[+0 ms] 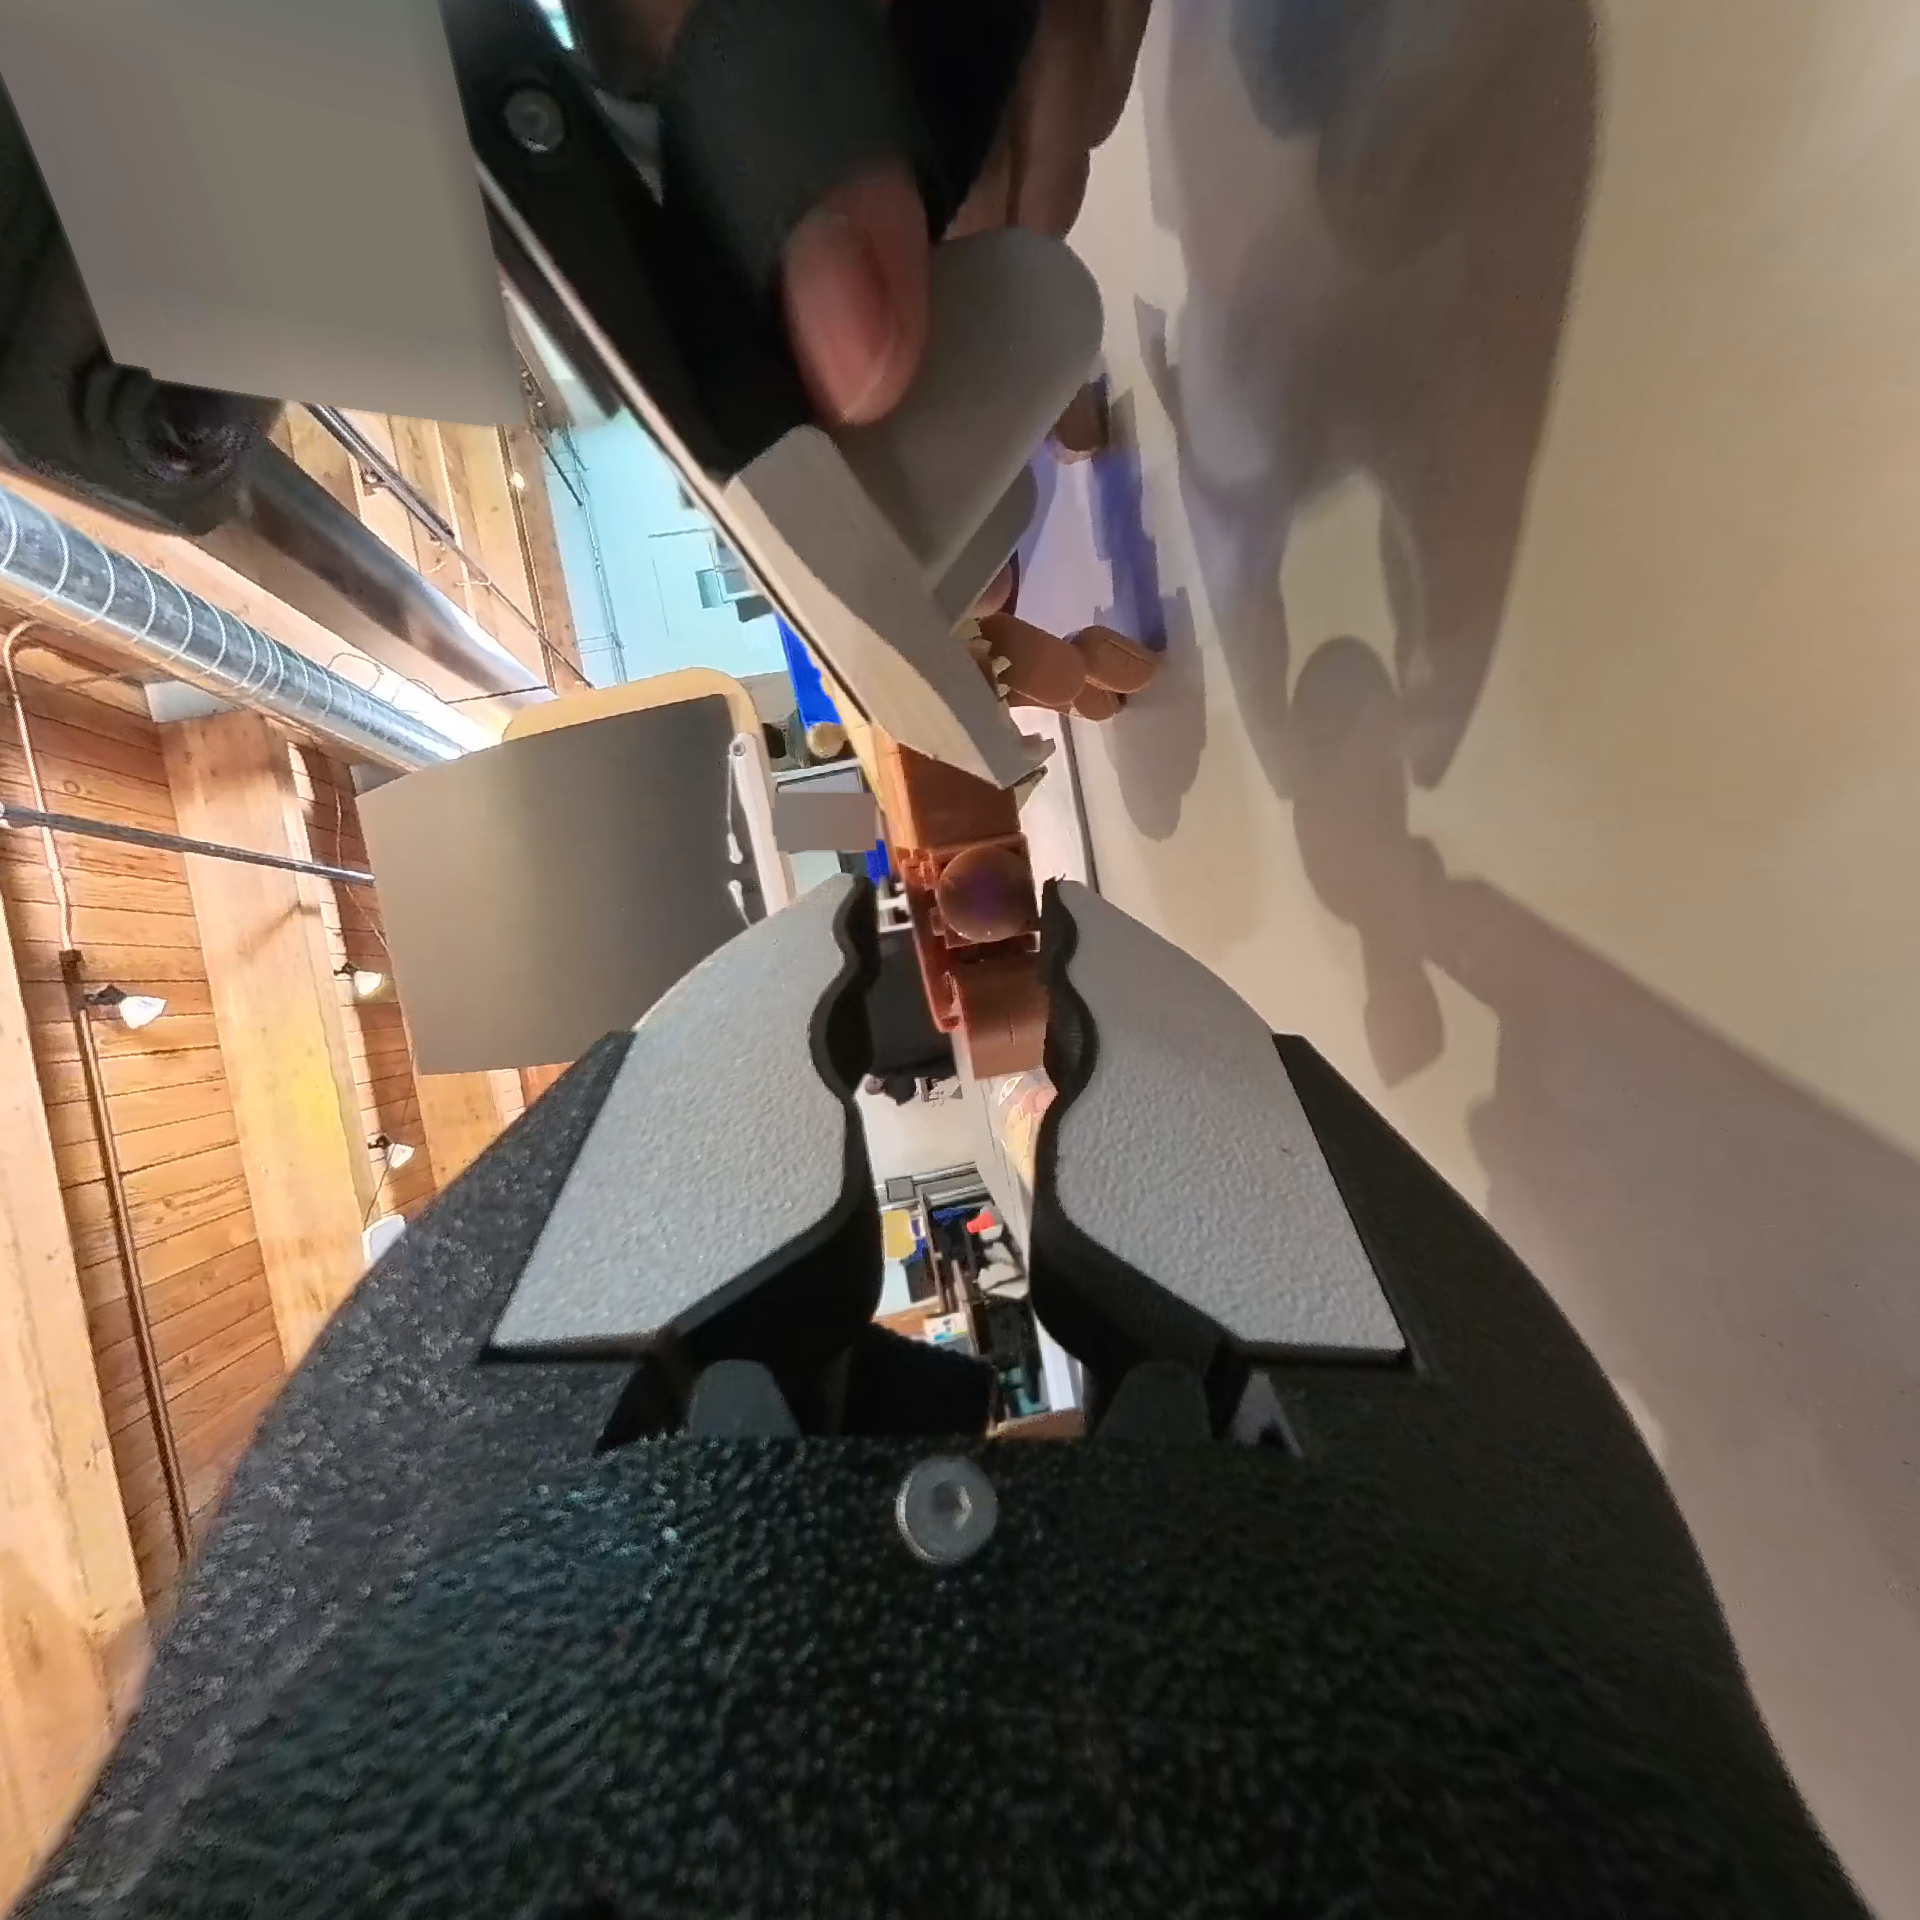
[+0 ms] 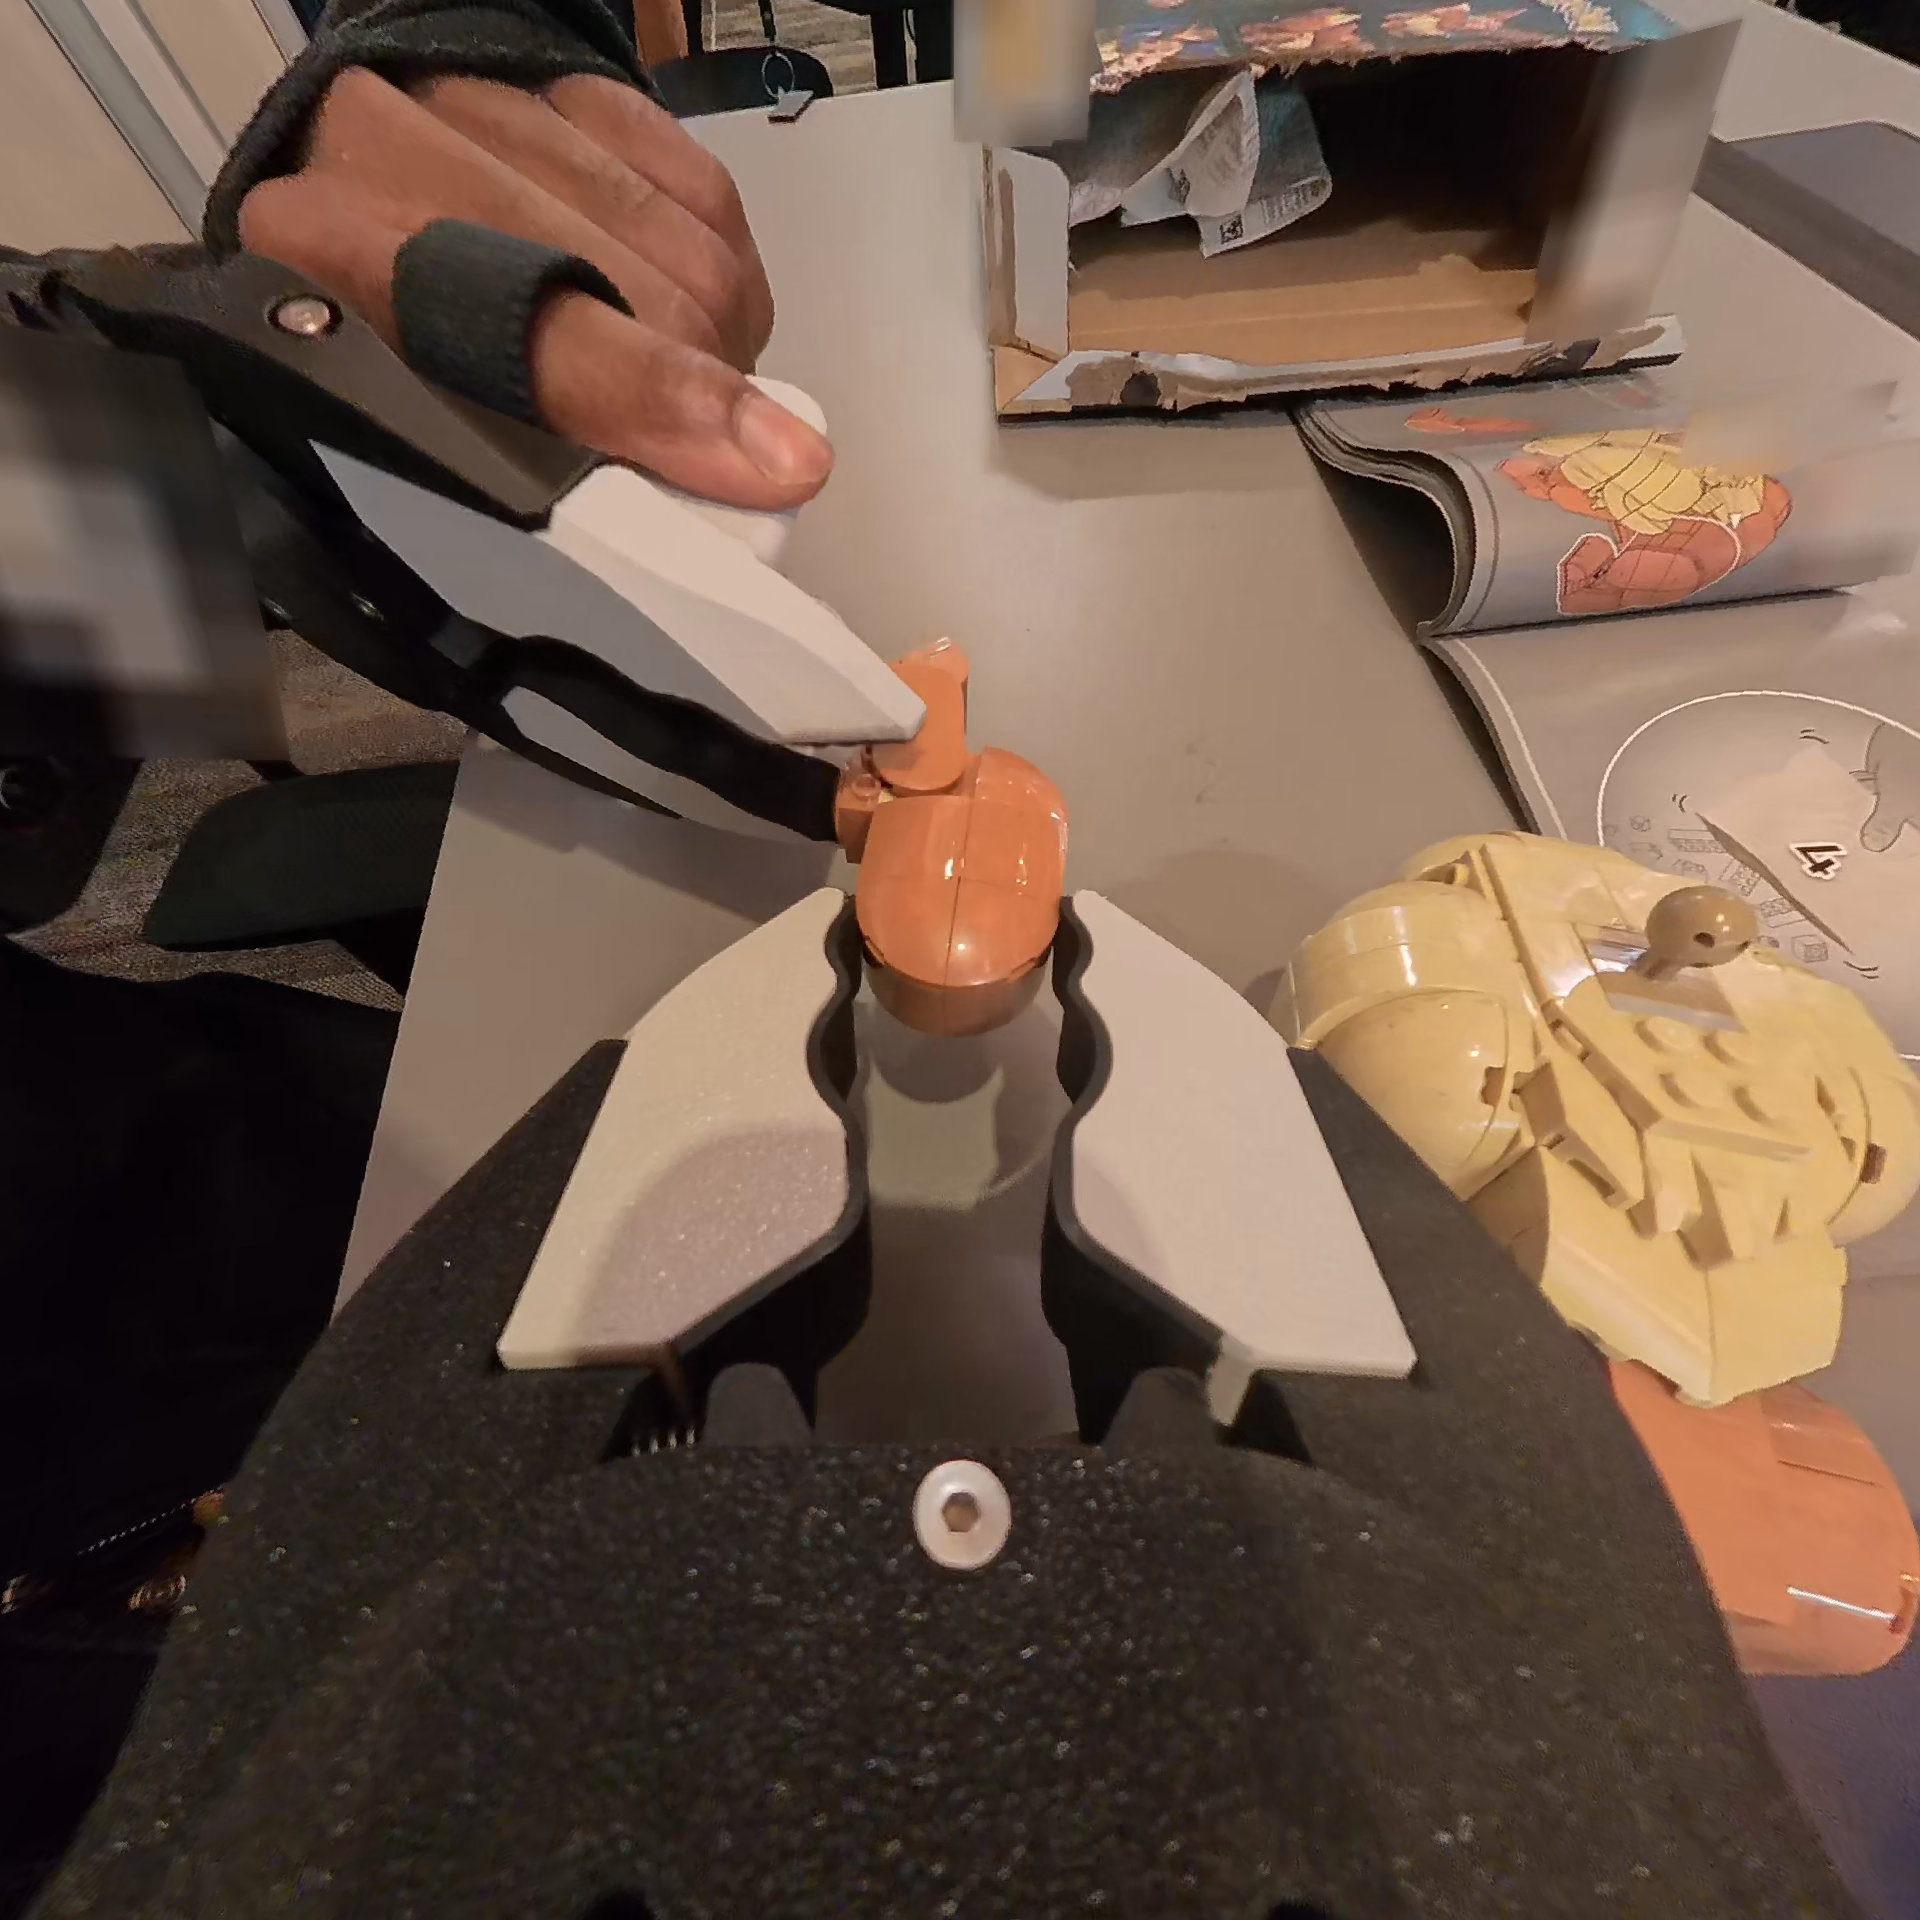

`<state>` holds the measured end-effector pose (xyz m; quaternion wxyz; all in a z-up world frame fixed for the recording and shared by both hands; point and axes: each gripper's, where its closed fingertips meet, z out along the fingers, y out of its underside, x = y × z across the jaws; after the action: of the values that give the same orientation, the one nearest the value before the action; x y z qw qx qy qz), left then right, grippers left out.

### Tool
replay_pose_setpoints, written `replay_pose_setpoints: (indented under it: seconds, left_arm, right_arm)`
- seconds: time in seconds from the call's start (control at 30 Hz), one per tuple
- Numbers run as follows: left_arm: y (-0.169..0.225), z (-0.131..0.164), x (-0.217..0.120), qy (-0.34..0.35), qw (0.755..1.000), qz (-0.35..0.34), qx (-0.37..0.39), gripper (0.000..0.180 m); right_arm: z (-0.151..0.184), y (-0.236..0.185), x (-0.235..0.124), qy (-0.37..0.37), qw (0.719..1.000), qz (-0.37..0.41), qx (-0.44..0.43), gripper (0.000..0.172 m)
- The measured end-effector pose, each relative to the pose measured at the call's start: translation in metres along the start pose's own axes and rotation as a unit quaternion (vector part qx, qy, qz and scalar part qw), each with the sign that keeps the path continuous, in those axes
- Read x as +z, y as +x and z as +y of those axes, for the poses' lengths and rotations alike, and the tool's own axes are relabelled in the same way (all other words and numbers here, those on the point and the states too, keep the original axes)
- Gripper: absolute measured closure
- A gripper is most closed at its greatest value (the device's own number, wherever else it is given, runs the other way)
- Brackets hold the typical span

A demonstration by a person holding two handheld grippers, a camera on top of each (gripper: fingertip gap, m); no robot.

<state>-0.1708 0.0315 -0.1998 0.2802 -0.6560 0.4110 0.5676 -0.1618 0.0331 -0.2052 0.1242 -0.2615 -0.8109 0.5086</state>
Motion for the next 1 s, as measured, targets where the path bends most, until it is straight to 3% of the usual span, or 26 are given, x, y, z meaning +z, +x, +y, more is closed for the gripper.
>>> replay_pose_setpoints:
  seconds: [0.33,0.43,0.57,1.0]
  left_arm:
    - [0.002,0.009,0.000,-0.012,0.998,0.048,-0.037,0.129]
    - [0.006,0.007,0.001,-0.012,0.998,0.054,-0.030,0.132]
    - [0.006,0.006,0.001,-0.015,0.999,0.047,-0.010,0.151]
    - [0.001,0.006,0.000,-0.014,0.999,0.001,0.034,0.152]
  right_arm:
    - [-0.005,-0.005,-0.003,0.011,1.000,-0.008,-0.007,0.136]
    - [-0.006,-0.007,-0.004,0.013,1.000,-0.009,-0.007,0.136]
    - [-0.006,-0.007,-0.005,0.013,1.000,-0.010,-0.008,0.136]
    - [-0.008,-0.007,-0.006,0.019,1.000,-0.012,0.001,0.136]
